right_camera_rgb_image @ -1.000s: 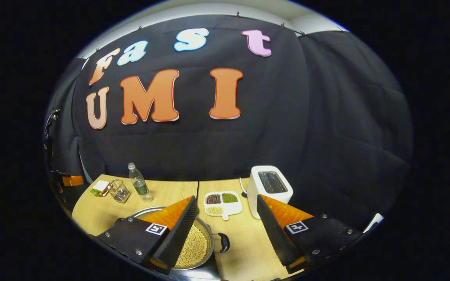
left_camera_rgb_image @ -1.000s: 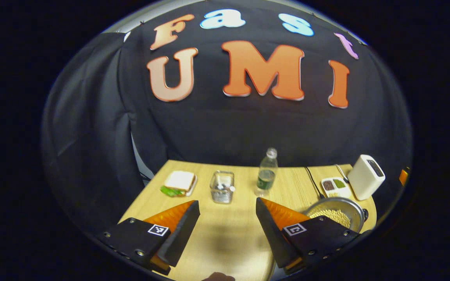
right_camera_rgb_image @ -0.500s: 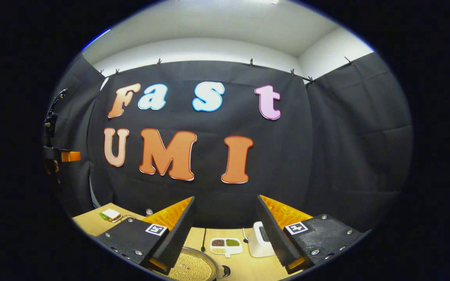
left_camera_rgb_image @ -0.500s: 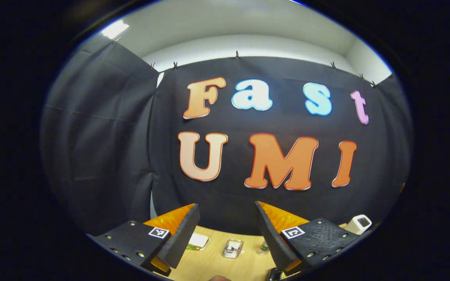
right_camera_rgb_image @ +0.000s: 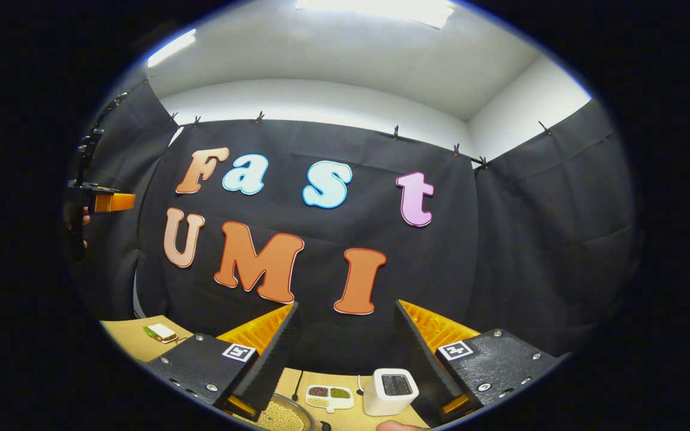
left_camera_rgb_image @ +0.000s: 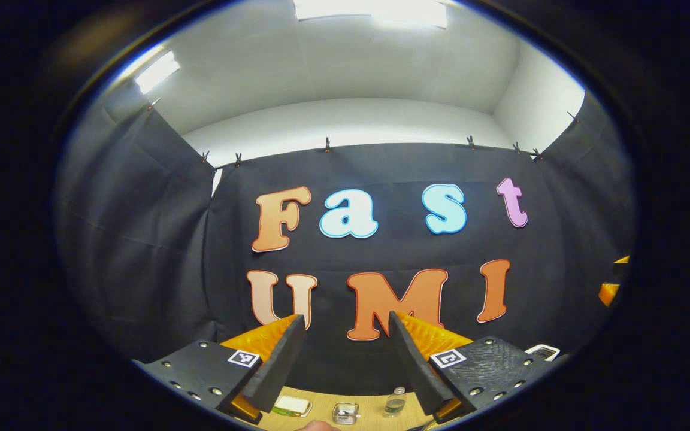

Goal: First push the handle of the pot to place it horizontally, then grasp the pot with both hands and set it on the induction cooktop.

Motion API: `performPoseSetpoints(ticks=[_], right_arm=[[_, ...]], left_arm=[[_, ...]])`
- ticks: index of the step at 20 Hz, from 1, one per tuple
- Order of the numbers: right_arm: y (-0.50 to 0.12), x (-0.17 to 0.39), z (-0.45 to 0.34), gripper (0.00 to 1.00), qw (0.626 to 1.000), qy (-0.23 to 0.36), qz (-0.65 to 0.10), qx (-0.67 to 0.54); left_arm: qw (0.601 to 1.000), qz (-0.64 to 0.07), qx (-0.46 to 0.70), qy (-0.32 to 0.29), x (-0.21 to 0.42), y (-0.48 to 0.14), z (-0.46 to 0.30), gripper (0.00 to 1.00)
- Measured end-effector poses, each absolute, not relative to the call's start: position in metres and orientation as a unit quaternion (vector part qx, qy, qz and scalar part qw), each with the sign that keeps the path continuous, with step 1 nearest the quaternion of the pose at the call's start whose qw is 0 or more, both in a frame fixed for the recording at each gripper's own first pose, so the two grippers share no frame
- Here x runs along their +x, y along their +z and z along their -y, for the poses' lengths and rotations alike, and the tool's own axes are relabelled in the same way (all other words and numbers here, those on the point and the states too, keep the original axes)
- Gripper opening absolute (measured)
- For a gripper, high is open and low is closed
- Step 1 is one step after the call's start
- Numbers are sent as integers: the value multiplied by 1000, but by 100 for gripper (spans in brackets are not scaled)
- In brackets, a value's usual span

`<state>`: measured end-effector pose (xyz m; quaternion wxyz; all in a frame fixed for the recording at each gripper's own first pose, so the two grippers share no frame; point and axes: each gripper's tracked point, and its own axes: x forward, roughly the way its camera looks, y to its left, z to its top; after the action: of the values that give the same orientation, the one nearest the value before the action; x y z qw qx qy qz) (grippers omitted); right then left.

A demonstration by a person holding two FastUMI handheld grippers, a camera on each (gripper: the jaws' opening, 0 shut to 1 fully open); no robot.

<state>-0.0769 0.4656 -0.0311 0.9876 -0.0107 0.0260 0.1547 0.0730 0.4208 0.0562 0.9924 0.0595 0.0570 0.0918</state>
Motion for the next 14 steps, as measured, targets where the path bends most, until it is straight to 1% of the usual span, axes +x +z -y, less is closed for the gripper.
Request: performPoseSetpoints(ticks=[4,8,14], right_arm=[[-32,-86,-460,95,987,157,-27,-9],[-30,-89,-450,95,988,155,-24,-4],[-29,-93,-432,95,989,146,-24,8]], left_arm=[[993,-53,54,89,73,59,-414,88],[996,-44,37,71,75,62,-394,89],[995,-48,33,80,53,64,-380,88]])
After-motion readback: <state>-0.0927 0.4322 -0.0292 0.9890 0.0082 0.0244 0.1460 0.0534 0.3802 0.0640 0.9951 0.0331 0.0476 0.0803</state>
